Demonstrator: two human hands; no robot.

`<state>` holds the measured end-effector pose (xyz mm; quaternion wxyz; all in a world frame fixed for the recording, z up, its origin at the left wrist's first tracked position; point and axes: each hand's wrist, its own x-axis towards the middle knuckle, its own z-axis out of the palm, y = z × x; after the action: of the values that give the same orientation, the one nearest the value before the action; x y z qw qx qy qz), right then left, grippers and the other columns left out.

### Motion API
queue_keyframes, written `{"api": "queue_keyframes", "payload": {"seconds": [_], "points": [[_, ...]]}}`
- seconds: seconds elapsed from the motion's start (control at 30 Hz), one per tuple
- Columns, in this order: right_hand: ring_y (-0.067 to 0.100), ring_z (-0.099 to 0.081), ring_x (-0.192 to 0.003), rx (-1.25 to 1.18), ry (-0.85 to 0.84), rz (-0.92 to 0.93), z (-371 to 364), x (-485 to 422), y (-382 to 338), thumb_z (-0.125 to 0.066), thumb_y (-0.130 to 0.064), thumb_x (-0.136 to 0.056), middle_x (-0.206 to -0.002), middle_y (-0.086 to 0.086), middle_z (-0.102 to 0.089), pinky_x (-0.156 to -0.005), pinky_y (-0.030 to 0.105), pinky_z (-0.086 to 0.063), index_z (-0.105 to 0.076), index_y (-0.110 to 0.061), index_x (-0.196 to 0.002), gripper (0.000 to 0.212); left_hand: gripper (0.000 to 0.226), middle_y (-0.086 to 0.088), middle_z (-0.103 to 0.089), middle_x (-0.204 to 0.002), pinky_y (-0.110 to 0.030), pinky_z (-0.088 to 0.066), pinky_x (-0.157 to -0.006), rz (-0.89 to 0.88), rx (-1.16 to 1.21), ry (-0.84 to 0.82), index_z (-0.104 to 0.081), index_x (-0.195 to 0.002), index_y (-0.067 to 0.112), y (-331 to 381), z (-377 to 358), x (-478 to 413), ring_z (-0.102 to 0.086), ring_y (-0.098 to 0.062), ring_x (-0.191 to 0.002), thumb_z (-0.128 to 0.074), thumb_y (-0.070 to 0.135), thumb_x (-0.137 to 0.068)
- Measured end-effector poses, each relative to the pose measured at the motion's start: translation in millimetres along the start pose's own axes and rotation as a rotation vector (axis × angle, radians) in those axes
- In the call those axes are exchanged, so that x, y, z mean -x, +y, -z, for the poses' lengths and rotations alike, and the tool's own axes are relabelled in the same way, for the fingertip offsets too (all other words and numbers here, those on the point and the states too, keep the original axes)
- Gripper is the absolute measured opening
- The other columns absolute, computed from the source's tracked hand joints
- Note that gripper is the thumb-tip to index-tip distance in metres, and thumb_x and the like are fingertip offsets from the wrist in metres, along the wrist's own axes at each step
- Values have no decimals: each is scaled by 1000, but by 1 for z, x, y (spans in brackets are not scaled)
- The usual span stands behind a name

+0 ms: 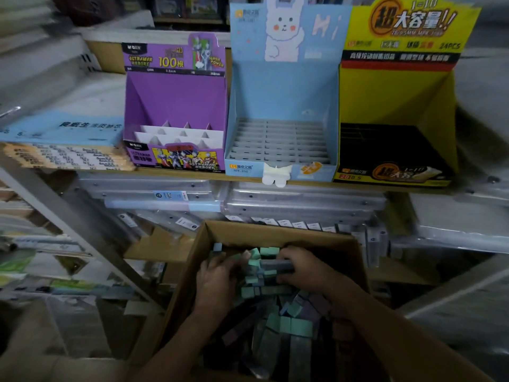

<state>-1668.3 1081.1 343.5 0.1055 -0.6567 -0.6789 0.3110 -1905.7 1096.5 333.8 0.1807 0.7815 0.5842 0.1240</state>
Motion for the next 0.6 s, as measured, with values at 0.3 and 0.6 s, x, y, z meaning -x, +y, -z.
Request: {"api": "queue_keyframes", "payload": {"seconds": [0.3,0.6], "points": [[24,-43,-127,440,19,233,-12,7,0,-61,-37,-85,-138,4,-51,-107,39,-37,-47,-22,-139,58,61,0,-61,-136,-33,-43,-109,-164,98,-108,-51,-146,40,-14,-5,-15,-56,-23,-126,-67,19,-91],[24,-47,-125,344,119,169,-18,6,4,-60,-33,-83,-134,4,-56,-107,35,-35,-48,-21,-138,58,4,10,-66,-112,-23,-45,-99,-145,322,-129,-75,-93,33,-8,1,-24,-60,-3,-109,-72,31,-93]]}}
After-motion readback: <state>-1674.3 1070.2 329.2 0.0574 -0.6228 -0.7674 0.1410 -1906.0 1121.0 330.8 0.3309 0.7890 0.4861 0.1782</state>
